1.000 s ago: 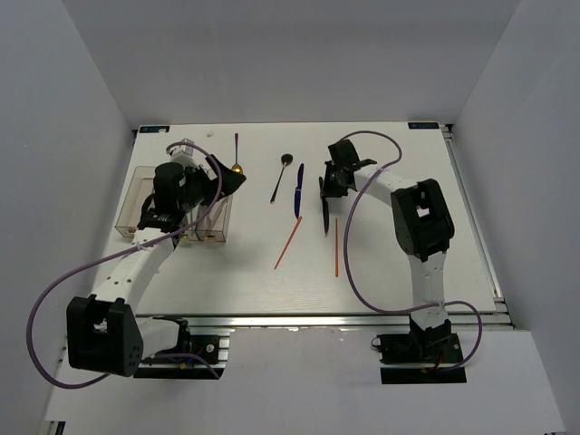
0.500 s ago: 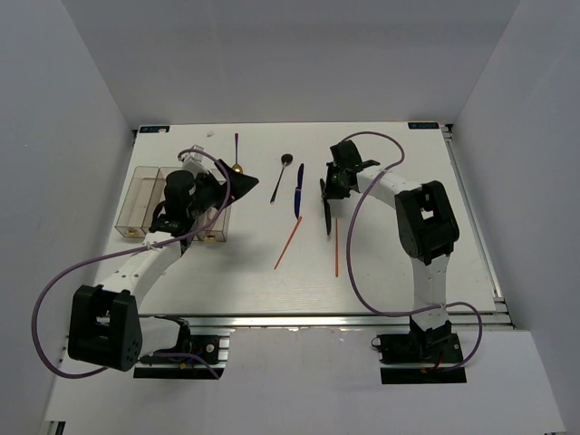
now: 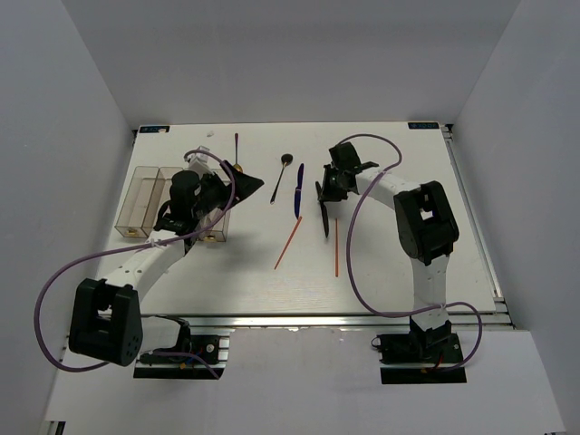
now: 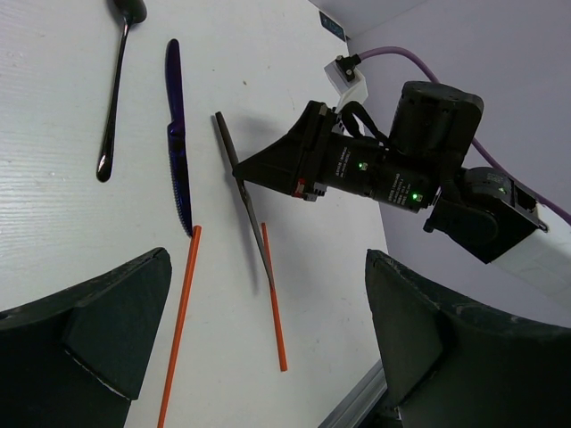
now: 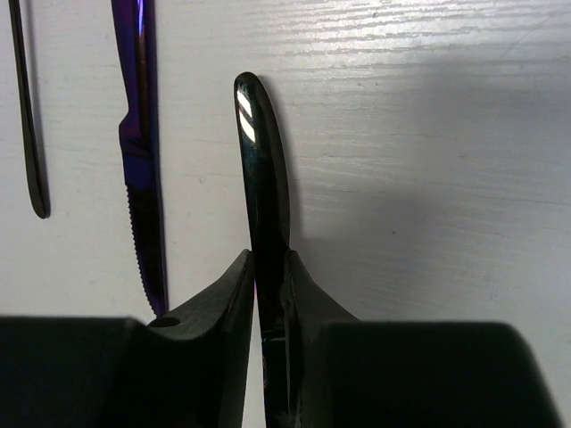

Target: Sort the eating utensils into containers

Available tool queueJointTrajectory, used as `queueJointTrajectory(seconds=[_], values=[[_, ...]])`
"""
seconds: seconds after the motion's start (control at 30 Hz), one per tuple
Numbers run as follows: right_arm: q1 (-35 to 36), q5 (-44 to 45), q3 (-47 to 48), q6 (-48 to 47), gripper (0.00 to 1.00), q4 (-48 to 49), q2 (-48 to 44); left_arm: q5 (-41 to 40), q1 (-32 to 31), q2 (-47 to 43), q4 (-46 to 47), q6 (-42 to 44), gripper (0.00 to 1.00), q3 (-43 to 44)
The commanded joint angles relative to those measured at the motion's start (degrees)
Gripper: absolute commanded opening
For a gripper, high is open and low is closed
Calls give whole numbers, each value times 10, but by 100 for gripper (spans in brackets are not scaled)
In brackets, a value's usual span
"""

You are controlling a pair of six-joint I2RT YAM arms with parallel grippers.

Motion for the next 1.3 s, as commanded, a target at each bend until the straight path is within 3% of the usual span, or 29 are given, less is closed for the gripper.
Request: queueJointTrajectory(seconds=[0.0,0.43,0.53,0.67,0.93,1.03,1.07,1.17,1.27], values=[[1,-4,-2,-1,0,20,-31,-5,-3,-4,11,2,98,-8],[55,145,152,-73,0,-169,97,-33,-2,-40,-72,49,98,27],[57,150,166,-75,6,-187,116,-38,-2,-50,-87,55,98,31],[68,175,183,-79,29,-220,137,-45,-3,-62,-110,72,98,35],[78,181,168,-84,42,-235,159,-50,-2,-76,-130,85,98,43],[78,196,163,-84,34,-235,162,-53,-2,-79,-136,92,98,45],[78,200,165,-84,21,-238,166,-53,-1,-80,-136,95,98,46],[78,190,178,-95,7,-237,187,-53,-2,-84,-136,97,98,45],[76,143,186,-101,0,-235,205,-54,-1,-86,-151,98,98,42]])
